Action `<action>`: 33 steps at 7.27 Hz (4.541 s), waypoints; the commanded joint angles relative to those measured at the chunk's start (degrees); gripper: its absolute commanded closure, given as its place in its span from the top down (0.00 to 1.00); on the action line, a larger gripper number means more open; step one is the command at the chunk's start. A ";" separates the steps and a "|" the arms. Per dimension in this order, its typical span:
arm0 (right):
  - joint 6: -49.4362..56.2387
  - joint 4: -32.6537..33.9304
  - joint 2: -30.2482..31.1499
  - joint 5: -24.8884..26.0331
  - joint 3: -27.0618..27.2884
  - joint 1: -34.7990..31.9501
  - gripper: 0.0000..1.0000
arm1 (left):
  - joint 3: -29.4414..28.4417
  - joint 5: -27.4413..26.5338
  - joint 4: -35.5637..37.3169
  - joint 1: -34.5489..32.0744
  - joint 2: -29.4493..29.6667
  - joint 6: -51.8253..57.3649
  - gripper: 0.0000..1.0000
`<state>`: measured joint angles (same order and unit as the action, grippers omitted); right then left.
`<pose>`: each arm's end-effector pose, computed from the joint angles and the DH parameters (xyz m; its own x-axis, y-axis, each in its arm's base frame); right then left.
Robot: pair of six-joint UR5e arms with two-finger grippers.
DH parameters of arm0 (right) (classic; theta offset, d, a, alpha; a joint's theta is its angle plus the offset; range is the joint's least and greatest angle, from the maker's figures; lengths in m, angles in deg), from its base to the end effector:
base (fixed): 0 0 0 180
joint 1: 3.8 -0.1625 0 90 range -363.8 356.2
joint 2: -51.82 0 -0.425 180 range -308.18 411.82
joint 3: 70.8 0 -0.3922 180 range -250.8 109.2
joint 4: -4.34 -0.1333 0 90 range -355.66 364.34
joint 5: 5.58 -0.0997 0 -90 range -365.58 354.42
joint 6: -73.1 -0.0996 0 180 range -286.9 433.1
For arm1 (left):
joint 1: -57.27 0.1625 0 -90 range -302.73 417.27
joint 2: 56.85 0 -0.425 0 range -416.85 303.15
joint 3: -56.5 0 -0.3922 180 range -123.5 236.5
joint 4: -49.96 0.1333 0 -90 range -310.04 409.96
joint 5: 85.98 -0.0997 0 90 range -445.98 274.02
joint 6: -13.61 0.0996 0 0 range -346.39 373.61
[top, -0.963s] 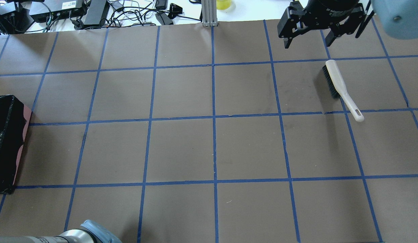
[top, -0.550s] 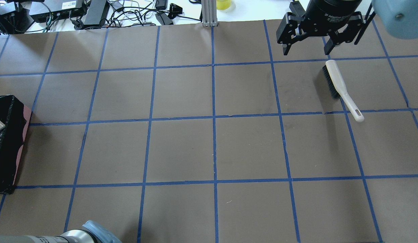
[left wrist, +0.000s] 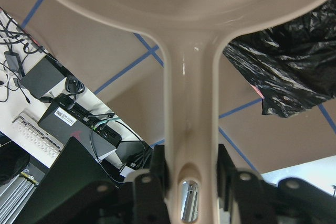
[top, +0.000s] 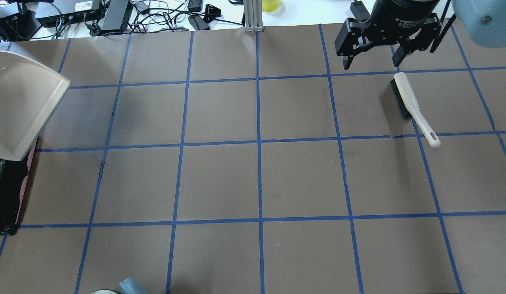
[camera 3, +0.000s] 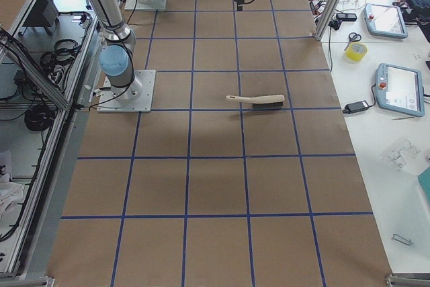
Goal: Sweep and dump trash into bin
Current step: 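Turn the dustpan upright and bring it back to the table with the left gripper, then lower the dustpan onto the table and open the left gripper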
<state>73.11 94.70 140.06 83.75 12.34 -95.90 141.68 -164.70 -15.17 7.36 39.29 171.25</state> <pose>0.1532 -0.5072 0.5325 -0.9992 -0.0379 -0.0116 -0.0367 0.9948 -0.0952 0.2489 -0.5329 0.5263 0.5158 0.7956 -0.3178 0.8505 -0.4311 0.3013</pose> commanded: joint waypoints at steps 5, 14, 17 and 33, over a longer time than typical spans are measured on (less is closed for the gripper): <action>1.40 -0.28 0.01 -0.04 0.09 0.00 1.00 | -0.28 -0.03 -5.01 -20.66 8.69 -48.32 0.00; 1.04 -0.63 0.01 -0.13 0.09 0.00 1.00 | -6.87 -11.27 -8.26 -25.32 26.37 -50.69 0.00; 1.04 -0.63 0.01 -0.13 0.09 0.00 1.00 | -6.78 -12.07 -5.02 -27.16 28.04 -49.27 0.00; 1.04 -0.45 -0.17 -0.13 0.09 0.00 1.00 | -4.58 -12.61 -2.90 -28.31 27.09 -55.30 0.52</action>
<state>74.15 94.23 139.93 83.63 12.43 -95.91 137.36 -177.82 -17.69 -20.66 67.21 118.58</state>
